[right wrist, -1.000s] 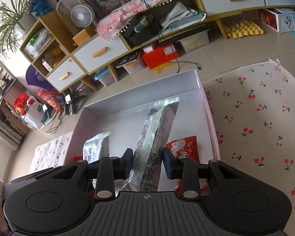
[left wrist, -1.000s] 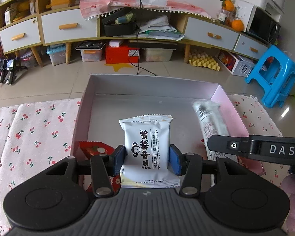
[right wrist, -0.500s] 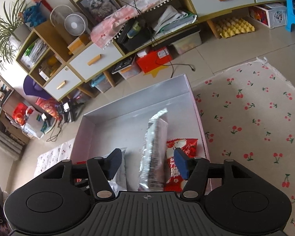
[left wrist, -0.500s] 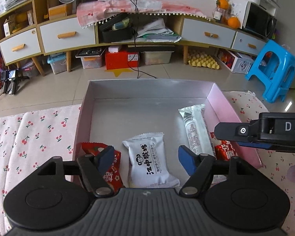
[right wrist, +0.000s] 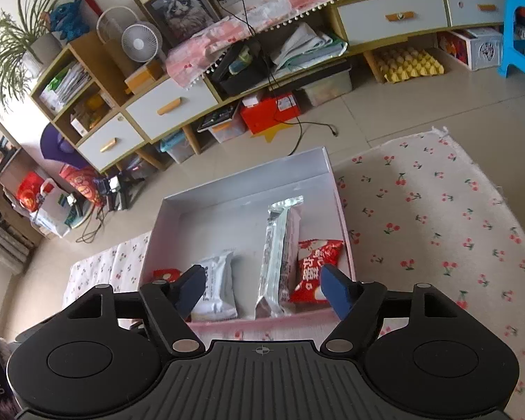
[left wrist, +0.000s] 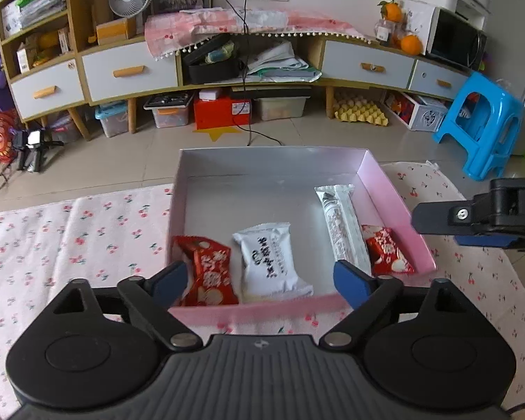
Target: Organize snacks
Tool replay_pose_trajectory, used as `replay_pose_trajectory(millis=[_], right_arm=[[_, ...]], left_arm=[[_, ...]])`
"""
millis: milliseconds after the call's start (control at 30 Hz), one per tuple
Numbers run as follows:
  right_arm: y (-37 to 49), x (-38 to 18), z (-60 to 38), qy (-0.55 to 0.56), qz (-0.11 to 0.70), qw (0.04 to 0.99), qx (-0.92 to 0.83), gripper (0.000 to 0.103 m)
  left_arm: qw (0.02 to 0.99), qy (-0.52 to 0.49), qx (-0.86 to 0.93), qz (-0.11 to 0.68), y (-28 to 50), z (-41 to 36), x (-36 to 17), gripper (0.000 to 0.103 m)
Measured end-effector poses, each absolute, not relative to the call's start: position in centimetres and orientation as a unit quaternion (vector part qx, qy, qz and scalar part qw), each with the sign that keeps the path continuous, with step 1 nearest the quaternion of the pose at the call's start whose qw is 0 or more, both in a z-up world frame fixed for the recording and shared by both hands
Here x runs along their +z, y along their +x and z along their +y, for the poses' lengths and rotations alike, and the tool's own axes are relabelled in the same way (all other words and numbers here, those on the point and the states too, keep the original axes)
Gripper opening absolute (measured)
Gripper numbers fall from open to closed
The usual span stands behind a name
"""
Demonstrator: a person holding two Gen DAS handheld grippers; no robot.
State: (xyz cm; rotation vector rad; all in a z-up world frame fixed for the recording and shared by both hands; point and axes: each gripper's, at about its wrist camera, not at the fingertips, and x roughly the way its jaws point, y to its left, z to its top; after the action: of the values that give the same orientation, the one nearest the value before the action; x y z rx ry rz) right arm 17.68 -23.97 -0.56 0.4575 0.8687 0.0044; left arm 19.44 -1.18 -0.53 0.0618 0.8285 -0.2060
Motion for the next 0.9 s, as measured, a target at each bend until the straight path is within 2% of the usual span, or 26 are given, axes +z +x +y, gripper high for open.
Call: replay_pose_trajectory(millis=[67,300,633,900], right_arm=[[16.8,-0.2,-23.9,0.218,0.42,0.881,0.001,0.079],[14.3,0.9,-23.5,0.204,0.435,0.877,-0.006,0.081],[11.0,1.5,-22.7,0.196,0.459,0.867,-0.001,0.084],[8.8,0.0,-22.2,0.202,0.475,0.856,0.01,0.088]], left_arm=[[0.91,0.041,-0.097,0.401,18.7,-1.1,-0.2,0.095],[0.907,0.06,-0.09,0.408,16.4,-0.9,0.4,0.099],[0.894,0.072,-0.081,0.435,13.8,0.1,0.2,0.101],[0.881,0.065,-0.086,0.461,11.5,1.1,-1.2,0.102]])
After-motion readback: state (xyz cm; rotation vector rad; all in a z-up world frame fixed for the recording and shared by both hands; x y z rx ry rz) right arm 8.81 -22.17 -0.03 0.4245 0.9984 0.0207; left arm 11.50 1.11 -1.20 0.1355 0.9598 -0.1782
